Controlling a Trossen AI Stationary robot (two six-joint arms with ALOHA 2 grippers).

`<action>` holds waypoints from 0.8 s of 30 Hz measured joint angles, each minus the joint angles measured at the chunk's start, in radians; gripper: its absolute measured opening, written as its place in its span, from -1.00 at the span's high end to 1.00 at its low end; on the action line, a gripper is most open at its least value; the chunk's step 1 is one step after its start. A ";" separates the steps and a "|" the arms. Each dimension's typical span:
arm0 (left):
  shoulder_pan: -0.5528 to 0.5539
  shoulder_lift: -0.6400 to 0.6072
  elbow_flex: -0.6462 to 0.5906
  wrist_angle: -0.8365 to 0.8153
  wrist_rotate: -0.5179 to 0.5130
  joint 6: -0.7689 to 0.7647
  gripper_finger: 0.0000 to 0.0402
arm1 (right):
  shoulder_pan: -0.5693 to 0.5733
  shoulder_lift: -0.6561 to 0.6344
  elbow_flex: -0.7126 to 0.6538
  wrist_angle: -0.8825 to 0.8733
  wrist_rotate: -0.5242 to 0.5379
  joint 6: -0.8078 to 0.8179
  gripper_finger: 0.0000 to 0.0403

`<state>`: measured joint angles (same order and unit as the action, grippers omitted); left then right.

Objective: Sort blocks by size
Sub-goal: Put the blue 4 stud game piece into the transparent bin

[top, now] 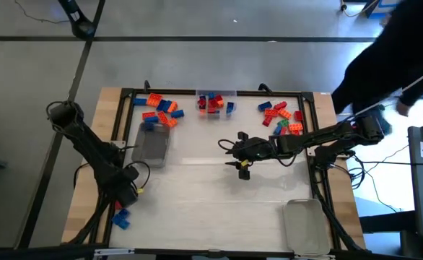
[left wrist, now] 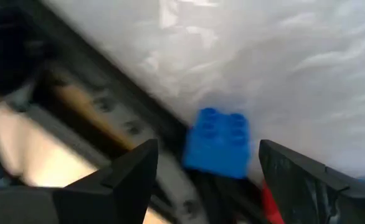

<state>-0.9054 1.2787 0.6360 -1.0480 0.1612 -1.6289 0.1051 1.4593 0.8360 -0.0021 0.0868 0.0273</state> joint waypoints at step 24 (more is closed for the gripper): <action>0.031 0.002 -0.041 0.192 0.021 0.158 0.07 | -0.001 0.000 0.000 0.001 0.000 0.002 0.04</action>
<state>-0.8742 1.2812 0.5955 -0.8556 0.1820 -1.4706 0.1045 1.4592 0.8356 -0.0010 0.0870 0.0290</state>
